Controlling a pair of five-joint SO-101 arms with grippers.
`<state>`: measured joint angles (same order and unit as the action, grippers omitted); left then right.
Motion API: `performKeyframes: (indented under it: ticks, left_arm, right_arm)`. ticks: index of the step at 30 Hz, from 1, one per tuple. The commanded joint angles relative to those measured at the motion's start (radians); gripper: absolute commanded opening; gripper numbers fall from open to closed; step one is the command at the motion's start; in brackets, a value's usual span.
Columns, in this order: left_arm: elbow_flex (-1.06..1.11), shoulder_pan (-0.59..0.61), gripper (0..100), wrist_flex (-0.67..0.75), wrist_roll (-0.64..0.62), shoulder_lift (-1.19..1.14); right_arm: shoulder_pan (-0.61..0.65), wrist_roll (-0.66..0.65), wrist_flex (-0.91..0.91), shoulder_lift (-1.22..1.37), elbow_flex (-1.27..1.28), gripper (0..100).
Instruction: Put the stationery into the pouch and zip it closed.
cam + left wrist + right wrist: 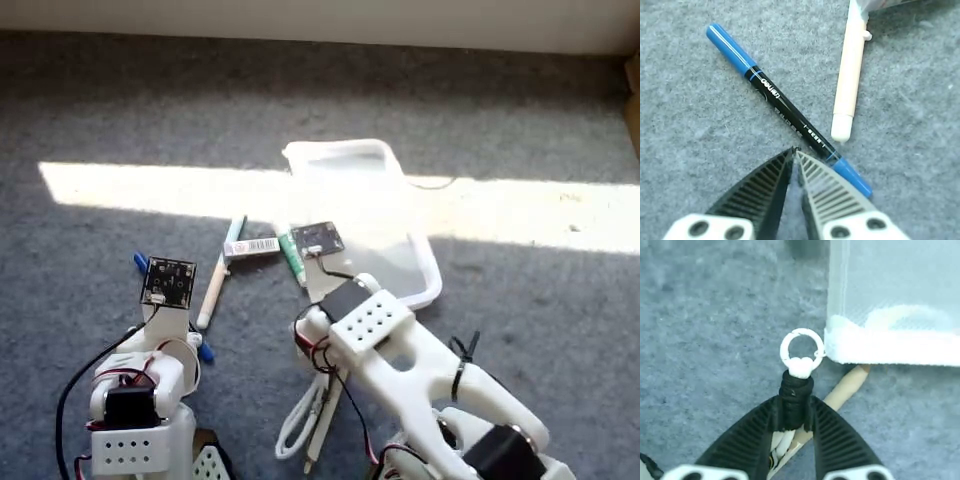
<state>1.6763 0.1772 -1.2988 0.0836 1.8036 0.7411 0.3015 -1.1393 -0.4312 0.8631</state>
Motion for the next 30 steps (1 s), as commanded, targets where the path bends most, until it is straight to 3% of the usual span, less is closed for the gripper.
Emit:
performKeyframes:
  ticks: [1, 6, 18, 21, 25, 30]
  left_arm:
    - [0.019, 0.010, 1, -0.005, -0.008, 0.008]
    - [0.018, 0.010, 1, 0.000, -0.008, 0.008]
    - [-0.001, 0.010, 1, 0.044, -0.006, 0.008]
    - [-0.001, 0.010, 1, 0.044, -0.006, 0.008]
    - [-0.001, 0.010, 1, 0.044, -0.006, 0.008]
    - [0.018, 0.010, 1, 0.044, -0.006, 0.008]
  right_arm:
    - [-0.053, -0.175, -0.018, -0.159, -0.058, 0.5]
    - [-0.058, -0.284, -0.019, -0.308, -0.056, 0.5]
    - [-0.050, -0.275, -0.059, -0.397, -0.016, 0.5]
    - [-0.045, -0.137, -0.061, -0.341, 0.016, 3.9]
    - [-0.041, 0.037, -0.065, -0.232, 0.025, 17.5]
    - [0.005, 0.133, -0.005, -0.076, 0.022, 18.8]
